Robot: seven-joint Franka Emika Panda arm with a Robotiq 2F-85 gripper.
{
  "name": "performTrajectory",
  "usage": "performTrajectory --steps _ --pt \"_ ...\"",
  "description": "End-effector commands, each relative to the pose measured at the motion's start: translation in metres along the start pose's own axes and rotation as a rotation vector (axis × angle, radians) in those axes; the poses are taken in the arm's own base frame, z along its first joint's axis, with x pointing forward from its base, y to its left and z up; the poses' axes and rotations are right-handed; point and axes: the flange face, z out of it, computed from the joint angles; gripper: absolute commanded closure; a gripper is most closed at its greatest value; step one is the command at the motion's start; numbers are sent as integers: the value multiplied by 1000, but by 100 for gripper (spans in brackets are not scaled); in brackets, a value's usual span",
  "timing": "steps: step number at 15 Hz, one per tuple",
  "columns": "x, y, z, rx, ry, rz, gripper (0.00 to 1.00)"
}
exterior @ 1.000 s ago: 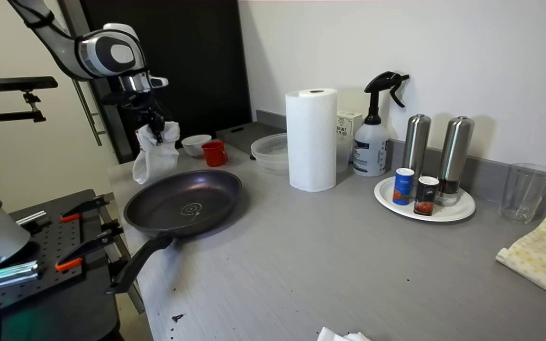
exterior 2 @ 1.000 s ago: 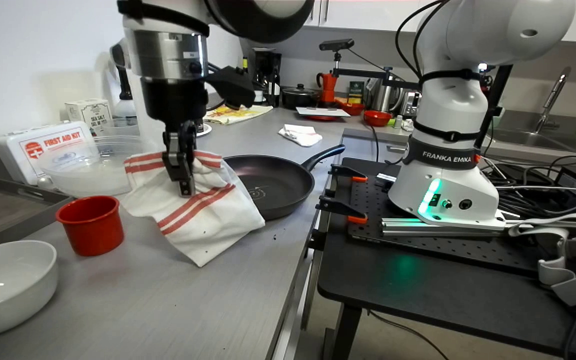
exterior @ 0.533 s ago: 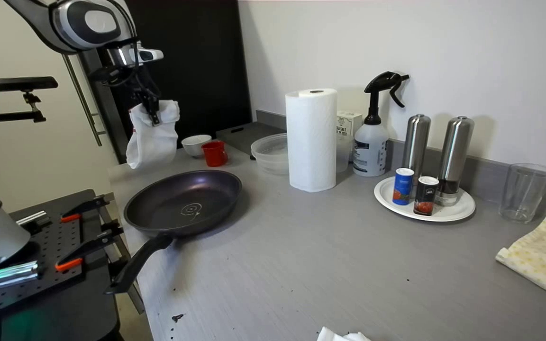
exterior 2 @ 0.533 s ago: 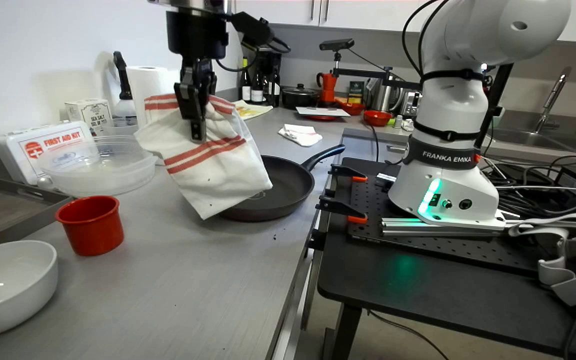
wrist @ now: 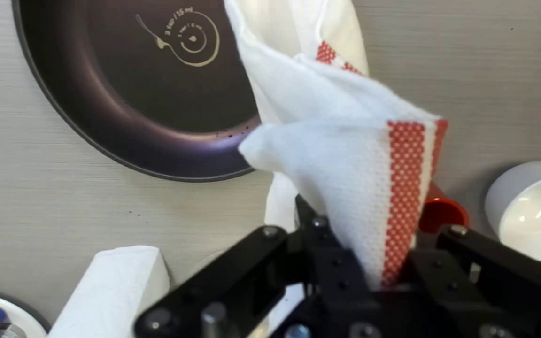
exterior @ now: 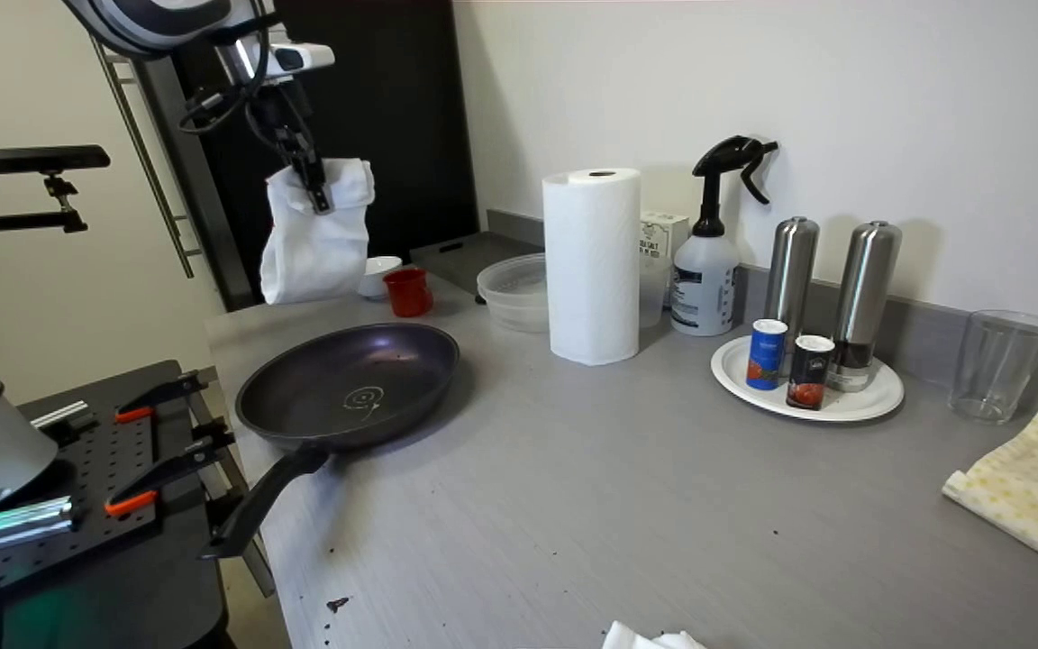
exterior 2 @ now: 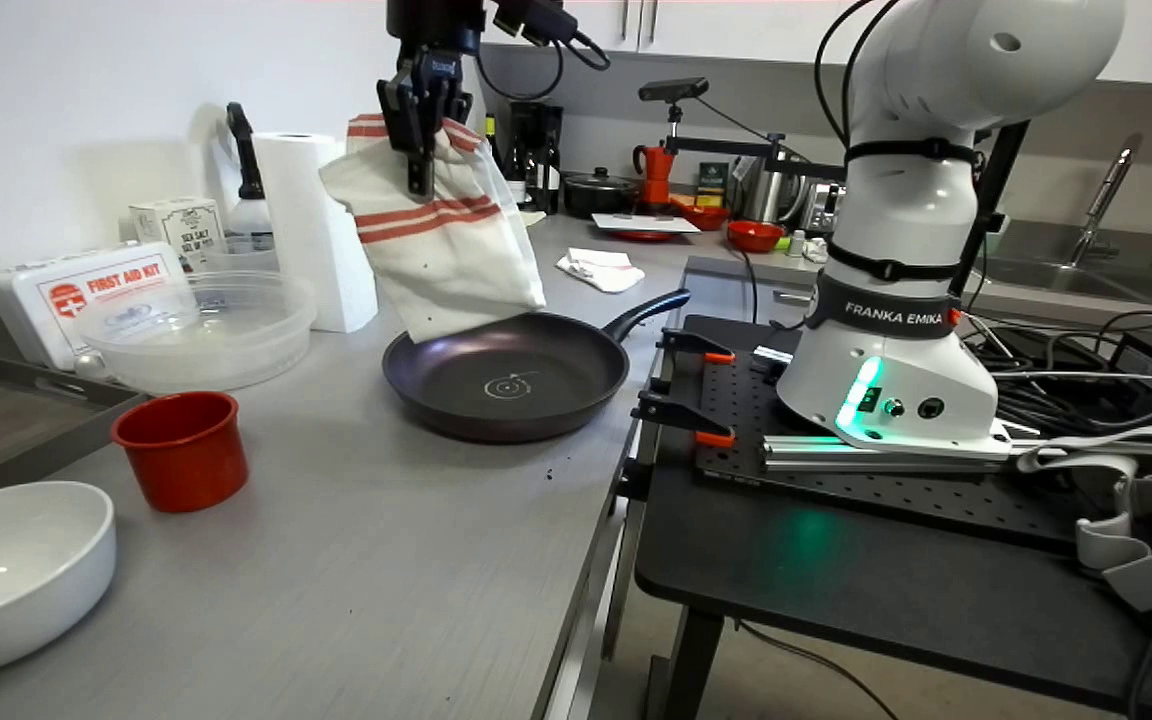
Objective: Clean the pan
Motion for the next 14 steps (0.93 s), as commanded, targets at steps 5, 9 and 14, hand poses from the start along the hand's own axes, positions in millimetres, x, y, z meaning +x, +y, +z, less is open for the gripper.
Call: performTrajectory --steps 5,9,14 --pt "19 91 7 -12 -1 208 96" --pt "27 119 27 -21 -9 256 96" --pt "42 142 68 -20 -30 286 96"
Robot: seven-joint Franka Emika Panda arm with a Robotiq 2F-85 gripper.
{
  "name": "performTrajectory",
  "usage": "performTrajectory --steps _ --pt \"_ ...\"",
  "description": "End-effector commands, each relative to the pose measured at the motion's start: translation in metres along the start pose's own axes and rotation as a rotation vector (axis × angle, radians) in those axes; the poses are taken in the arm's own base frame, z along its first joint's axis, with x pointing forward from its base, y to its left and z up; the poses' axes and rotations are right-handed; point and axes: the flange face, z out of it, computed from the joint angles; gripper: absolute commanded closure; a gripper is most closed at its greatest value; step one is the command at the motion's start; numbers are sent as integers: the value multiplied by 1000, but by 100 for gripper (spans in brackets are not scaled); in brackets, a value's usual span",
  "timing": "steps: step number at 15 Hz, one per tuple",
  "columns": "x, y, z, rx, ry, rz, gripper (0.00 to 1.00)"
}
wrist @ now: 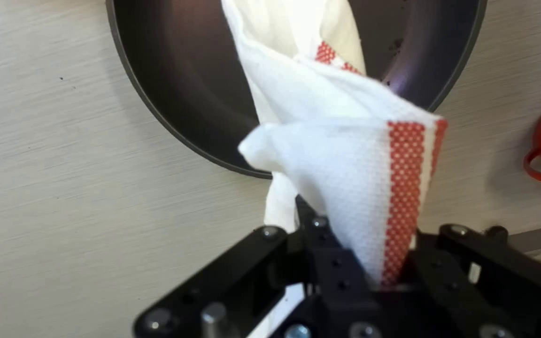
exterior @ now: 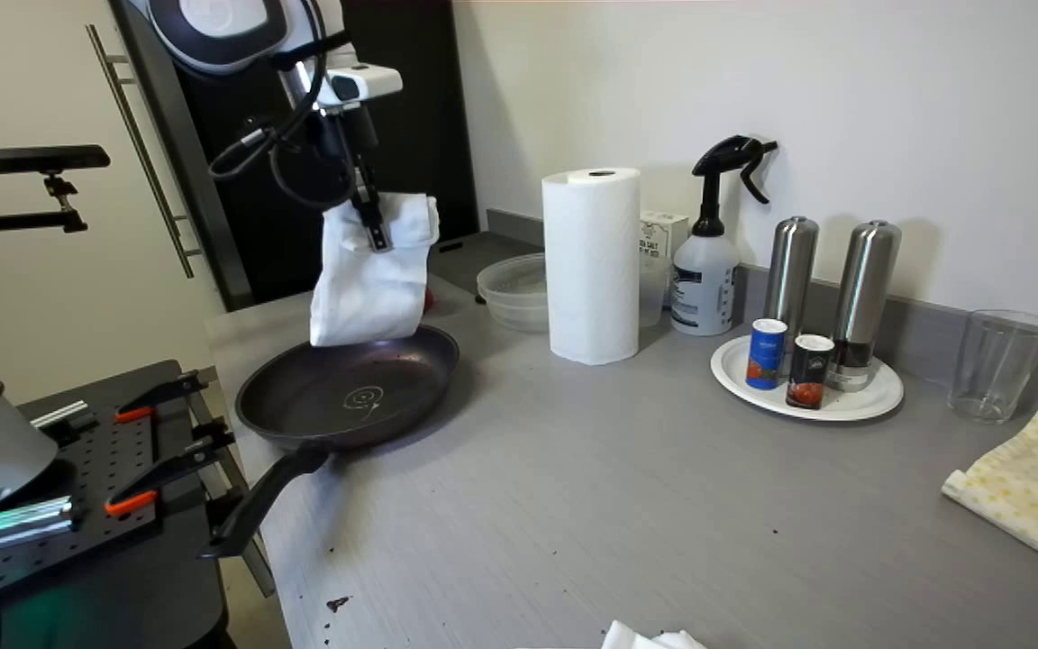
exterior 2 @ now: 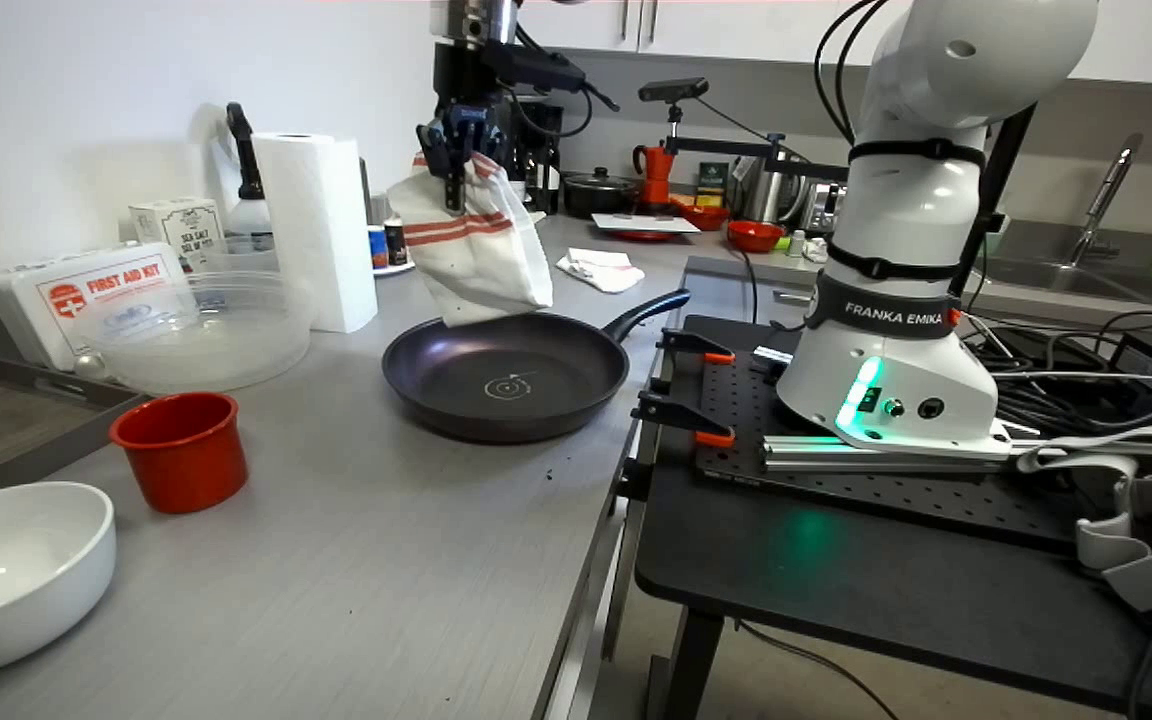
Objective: Clean the pan
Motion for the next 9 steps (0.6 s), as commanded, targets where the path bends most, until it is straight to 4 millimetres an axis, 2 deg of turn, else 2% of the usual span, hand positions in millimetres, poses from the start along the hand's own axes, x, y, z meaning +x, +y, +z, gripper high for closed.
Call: performTrajectory --steps 1,5,9 --pt "24 10 31 4 -13 1 96" --pt "35 27 63 8 -41 9 96" --pt "36 40 97 7 -62 11 96"
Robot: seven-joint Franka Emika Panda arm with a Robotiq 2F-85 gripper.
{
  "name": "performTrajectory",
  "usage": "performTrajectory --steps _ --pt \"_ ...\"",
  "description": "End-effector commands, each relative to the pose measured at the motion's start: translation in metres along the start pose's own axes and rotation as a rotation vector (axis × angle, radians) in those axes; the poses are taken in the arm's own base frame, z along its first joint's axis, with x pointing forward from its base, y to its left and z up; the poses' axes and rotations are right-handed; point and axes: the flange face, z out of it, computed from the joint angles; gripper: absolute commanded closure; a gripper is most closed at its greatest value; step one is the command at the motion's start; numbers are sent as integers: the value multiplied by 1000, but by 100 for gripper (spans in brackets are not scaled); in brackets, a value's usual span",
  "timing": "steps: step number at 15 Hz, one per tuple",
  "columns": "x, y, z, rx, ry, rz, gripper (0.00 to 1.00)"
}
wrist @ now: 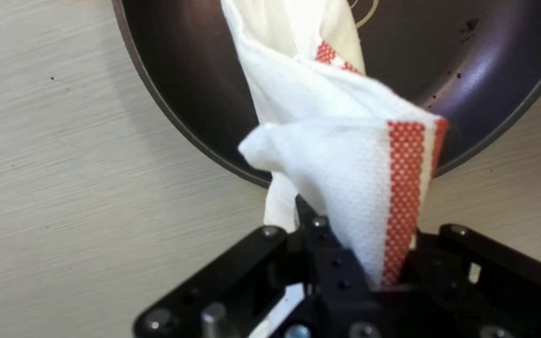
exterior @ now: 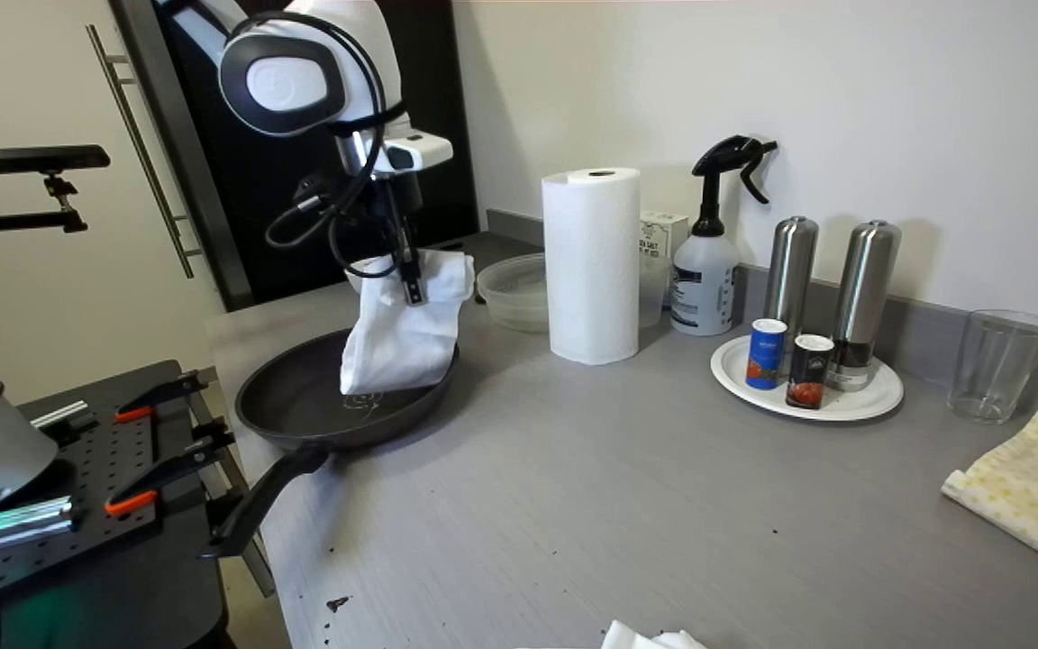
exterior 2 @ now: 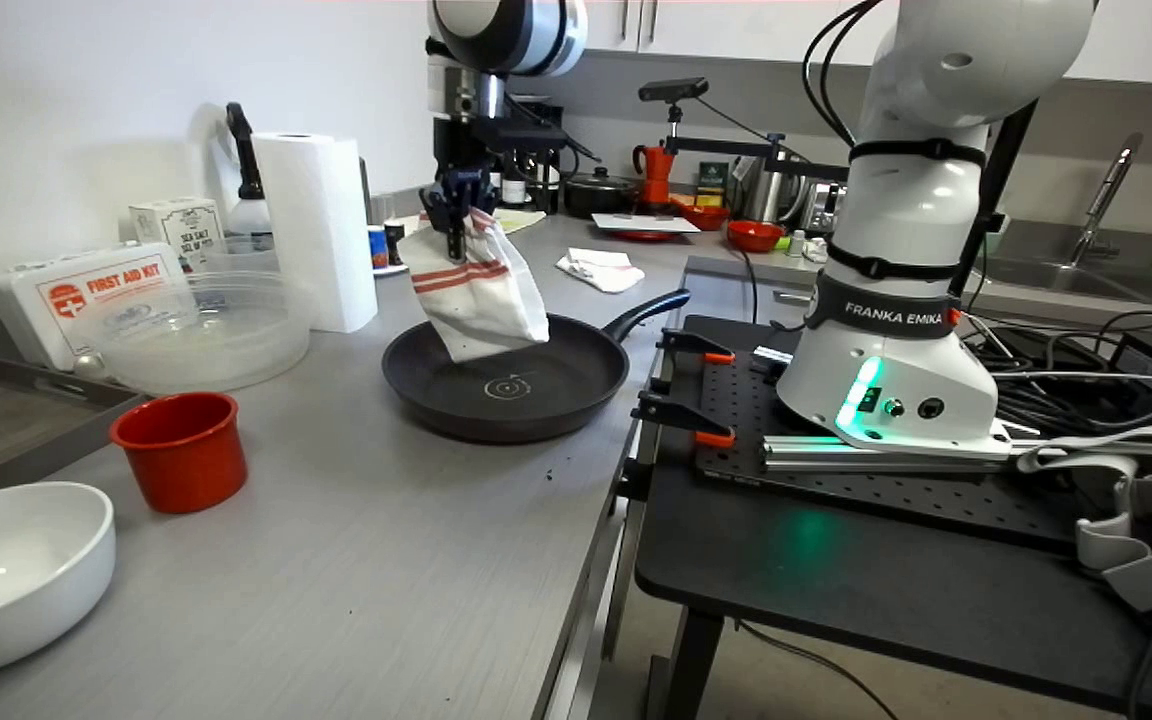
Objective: Clean the pan
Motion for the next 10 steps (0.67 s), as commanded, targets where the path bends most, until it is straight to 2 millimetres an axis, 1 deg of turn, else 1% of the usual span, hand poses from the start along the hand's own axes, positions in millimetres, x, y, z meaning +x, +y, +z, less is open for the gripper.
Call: performTrajectory --steps 1,2,4,7,10 --pt "8 6 30 1 5 -13 96" --pt "7 5 39 -4 8 -24 96" --pt "3 -4 60 -5 12 -52 96" --pt "-6 -26 90 15 9 -111 96" --pt "-15 -46 113 41 8 -171 96"
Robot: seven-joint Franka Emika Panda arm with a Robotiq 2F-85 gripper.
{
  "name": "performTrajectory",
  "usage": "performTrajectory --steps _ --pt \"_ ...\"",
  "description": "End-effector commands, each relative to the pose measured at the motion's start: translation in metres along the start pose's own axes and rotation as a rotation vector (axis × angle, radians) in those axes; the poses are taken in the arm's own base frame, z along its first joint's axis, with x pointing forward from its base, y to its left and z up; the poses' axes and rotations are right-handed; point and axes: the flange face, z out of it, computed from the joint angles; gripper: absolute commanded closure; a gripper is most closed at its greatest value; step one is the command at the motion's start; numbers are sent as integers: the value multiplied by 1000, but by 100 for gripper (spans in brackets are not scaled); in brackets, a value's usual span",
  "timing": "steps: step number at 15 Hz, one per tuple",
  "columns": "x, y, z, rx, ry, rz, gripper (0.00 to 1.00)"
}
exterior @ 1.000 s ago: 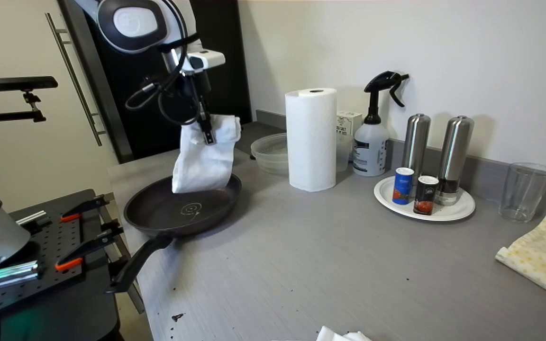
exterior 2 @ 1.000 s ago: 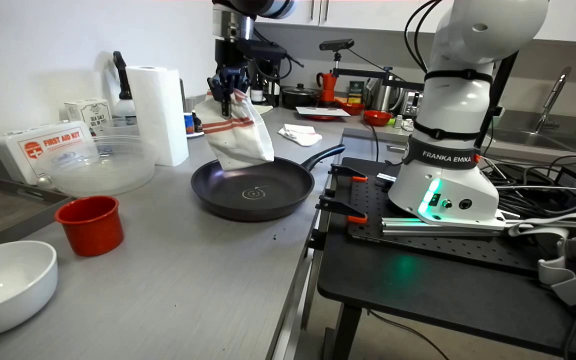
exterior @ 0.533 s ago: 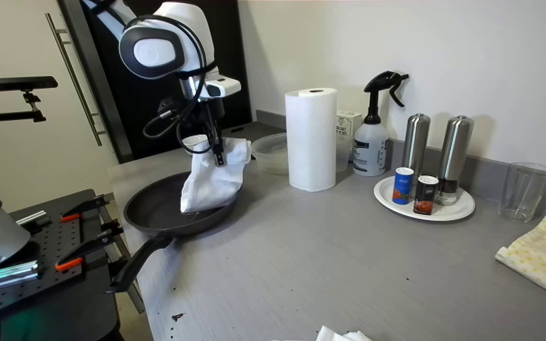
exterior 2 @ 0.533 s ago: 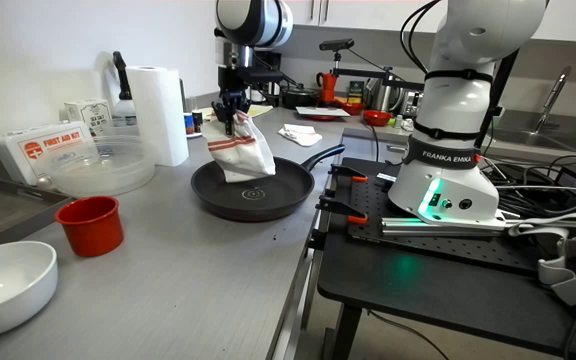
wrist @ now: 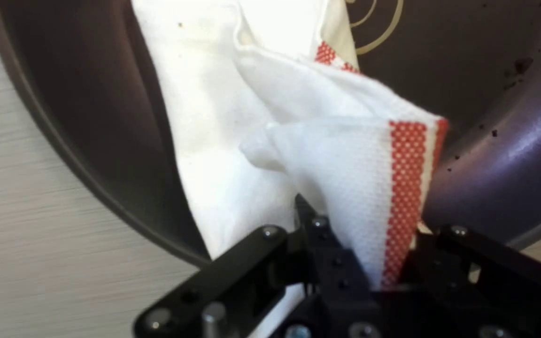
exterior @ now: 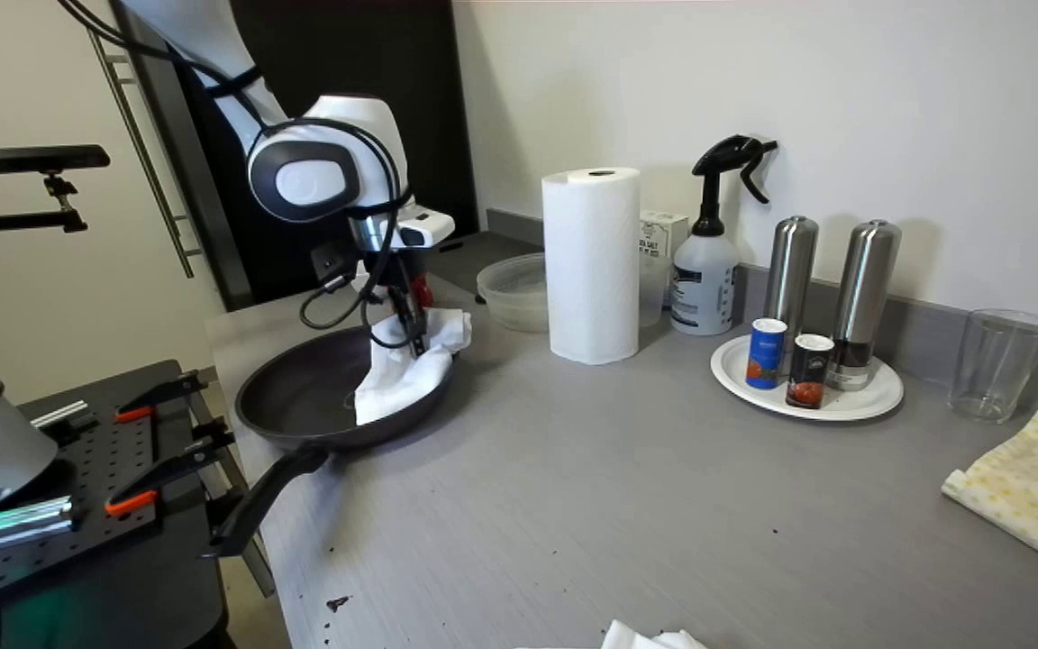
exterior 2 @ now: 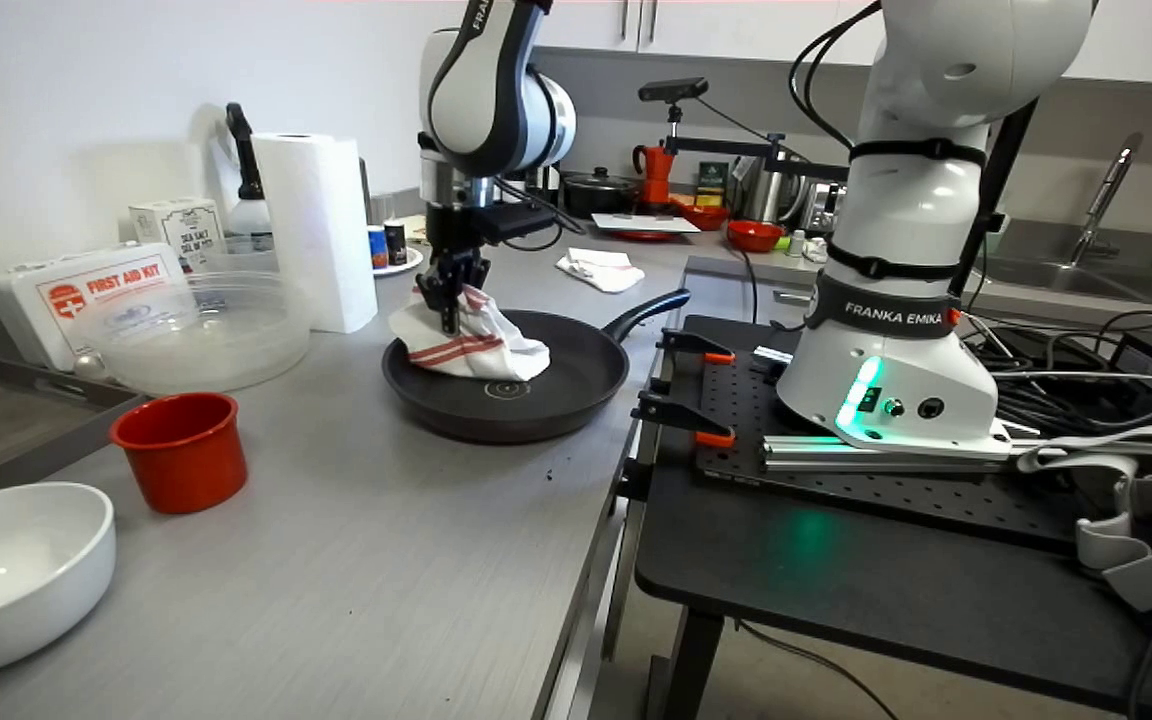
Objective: Clean the pan
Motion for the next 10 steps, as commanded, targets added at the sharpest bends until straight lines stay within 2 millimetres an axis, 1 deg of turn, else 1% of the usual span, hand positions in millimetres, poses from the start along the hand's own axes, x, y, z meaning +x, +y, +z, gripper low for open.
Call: performTrajectory --steps 1,3,7,10 --pt "0 -22 26 42 16 -69 96" --pt "-3 -32 36 62 21 -100 96" --pt "-7 -44 55 134 27 -152 96" --pt "-10 -54 60 198 34 -206 96"
